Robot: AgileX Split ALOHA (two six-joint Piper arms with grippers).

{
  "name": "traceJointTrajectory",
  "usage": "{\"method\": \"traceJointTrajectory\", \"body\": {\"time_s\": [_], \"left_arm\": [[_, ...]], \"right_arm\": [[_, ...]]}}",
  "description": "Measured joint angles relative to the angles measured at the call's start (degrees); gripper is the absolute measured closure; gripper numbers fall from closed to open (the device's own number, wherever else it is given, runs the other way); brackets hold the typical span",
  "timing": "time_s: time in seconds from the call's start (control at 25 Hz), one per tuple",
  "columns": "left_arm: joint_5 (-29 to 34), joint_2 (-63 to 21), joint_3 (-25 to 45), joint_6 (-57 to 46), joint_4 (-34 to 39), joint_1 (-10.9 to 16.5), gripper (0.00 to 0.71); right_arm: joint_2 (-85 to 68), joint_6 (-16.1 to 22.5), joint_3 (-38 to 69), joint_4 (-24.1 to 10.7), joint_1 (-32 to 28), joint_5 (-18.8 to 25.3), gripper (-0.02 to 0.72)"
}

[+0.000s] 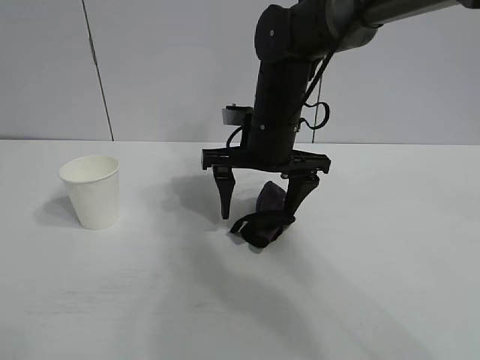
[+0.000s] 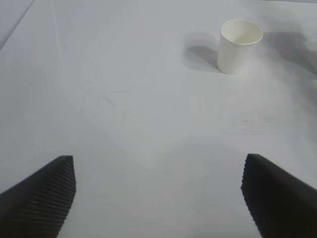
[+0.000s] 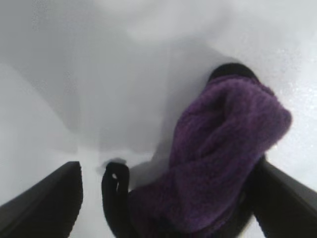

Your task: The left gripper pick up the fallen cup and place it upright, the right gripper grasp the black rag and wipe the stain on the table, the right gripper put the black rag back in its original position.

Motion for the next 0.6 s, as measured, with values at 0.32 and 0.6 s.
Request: {"method": "traceJointTrajectory", "body": {"time_s": [0.32, 0.6], "left_arm": [[0.00, 0.00, 0.00, 0.00, 0.00, 0.00, 0.053], [0.00, 0.00, 0.00, 0.00, 0.00, 0.00, 0.053]], "right_arm": [[-6.17, 0.05, -10.34, -0.45, 0.00, 1.85, 0.074], [-20.12, 0.21, -10.40, -3.07, 0.00, 2.89, 0.074]]}}
